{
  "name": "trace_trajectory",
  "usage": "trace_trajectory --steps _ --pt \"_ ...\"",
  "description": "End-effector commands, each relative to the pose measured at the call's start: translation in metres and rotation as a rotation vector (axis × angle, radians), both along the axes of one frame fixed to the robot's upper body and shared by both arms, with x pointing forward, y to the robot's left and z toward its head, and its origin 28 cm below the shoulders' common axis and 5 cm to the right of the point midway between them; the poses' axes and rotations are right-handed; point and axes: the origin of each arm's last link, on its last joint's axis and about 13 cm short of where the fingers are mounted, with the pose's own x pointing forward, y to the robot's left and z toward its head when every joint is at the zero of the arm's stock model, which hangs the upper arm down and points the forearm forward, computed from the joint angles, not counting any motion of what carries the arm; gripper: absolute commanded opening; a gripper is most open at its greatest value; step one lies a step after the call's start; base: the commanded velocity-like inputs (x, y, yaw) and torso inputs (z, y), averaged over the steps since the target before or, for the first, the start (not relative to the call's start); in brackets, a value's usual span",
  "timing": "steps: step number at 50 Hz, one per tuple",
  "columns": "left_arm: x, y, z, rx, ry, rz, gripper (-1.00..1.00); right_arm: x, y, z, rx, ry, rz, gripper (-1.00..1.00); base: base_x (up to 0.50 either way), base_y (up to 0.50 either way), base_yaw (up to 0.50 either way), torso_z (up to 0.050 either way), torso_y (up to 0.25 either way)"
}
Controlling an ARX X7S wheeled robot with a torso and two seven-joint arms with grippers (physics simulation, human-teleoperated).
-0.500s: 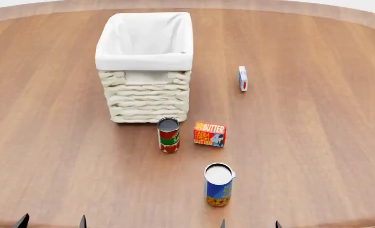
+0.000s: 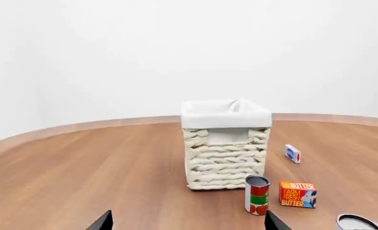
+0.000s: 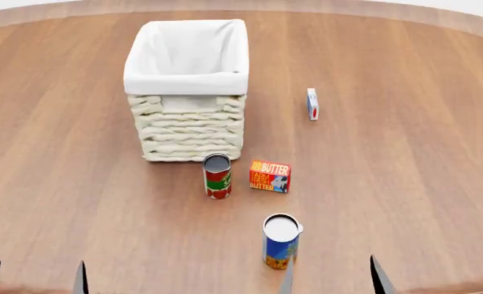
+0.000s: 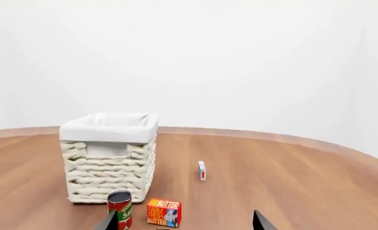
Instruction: Pick up the alphabet soup and put it in the basket.
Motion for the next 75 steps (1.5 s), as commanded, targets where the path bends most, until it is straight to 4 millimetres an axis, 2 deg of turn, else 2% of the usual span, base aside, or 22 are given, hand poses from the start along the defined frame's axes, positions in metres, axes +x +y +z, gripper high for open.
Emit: trace_trajectory --steps 1,3,5,10,61,63,64,75 --pt "-0.022 0.0 0.033 0.003 -0.11 0.006 1.0 -0.019 0.0 0.041 -0.001 -0.112 0.009 1.0 0.0 0.0 0.0 0.0 0.0" --pt "-0.024 0.0 0.037 0.003 -0.122 0.015 1.0 -0.023 -0.001 0.051 0.001 -0.131 0.009 1.0 0.0 0.0 0.0 0.0 0.0" --pt "-0.027 0.0 0.039 0.004 -0.132 0.016 1.0 -0.025 -0.001 0.045 0.005 -0.138 0.013 1.0 0.0 0.0 0.0 0.0 0.0" --pt "-0.034 -0.001 0.048 0.005 -0.165 0.014 1.0 -0.027 -0.001 0.049 0.022 -0.146 0.027 1.0 0.0 0.0 0.0 0.0 0.0" --pt "-0.029 -0.002 0.041 0.009 -0.129 0.003 1.0 -0.025 0.001 0.043 0.045 -0.089 0.046 1.0 0.49 0.0 0.0 0.0 0.0" --pt "-0.029 -0.002 0.041 0.009 -0.127 0.001 1.0 -0.026 -0.001 0.044 0.093 -0.111 0.06 1.0 0.0 0.0 0.0 0.0 0.0" --pt "-0.029 -0.002 0.041 0.009 -0.127 0.002 1.0 -0.025 -0.001 0.043 0.046 -0.089 0.029 1.0 0.0 0.0 0.0 0.0 0.0" --pt "-0.029 -0.003 0.041 0.008 -0.121 -0.001 1.0 -0.025 -0.001 0.043 0.064 -0.089 0.043 1.0 0.0 0.42 0.0 0.0 0.0"
